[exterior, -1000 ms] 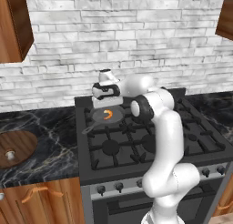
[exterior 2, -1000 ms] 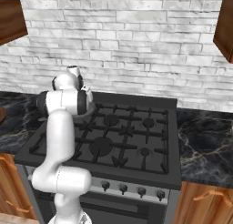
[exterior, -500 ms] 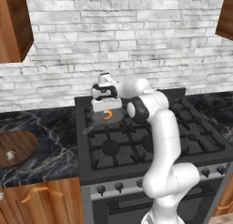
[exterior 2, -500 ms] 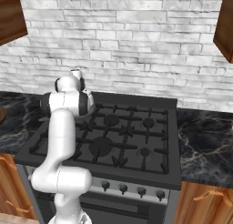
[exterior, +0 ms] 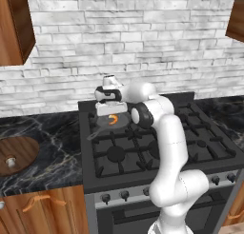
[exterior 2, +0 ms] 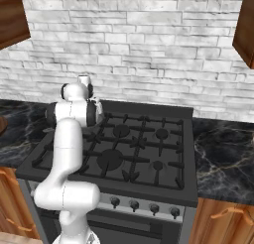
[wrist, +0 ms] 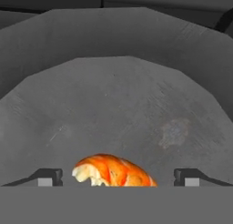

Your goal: Place the shrimp on the plate and place the mushroom on the same plate.

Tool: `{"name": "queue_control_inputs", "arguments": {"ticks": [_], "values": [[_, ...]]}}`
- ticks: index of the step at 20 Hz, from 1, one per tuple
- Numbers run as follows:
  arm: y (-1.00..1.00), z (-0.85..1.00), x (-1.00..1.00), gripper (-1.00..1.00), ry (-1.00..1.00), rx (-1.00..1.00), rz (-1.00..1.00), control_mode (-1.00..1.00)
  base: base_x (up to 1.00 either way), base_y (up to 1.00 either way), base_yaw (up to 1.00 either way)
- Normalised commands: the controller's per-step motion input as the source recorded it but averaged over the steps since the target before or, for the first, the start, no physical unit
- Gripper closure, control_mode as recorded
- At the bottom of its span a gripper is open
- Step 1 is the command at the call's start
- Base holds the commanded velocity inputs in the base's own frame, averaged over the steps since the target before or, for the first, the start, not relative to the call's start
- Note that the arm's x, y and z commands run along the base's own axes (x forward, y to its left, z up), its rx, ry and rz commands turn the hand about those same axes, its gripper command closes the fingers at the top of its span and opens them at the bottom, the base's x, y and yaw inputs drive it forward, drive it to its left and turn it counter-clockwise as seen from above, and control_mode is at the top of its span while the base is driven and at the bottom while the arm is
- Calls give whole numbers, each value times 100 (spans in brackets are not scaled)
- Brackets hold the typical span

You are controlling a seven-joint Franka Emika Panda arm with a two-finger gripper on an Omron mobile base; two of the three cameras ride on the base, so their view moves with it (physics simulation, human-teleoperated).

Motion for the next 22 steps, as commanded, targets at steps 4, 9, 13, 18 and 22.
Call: {"name": "queue_control_inputs", "arguments": {"ticks": [4, 9, 13, 18, 22], "values": [[0, -23, 0, 100, 0, 4, 0, -100, 0, 0, 0], [0, -17, 0, 100, 0, 3, 0, -100, 0, 0, 0], [0, -2, -1, 100, 0, 0, 0, -100, 0, 0, 0], [0, 51, -55, 100, 0, -1, 0, -100, 0, 0, 0], [-32, 45, -100, 100, -8, 0, 0, -100, 0, 0, 0]]}}
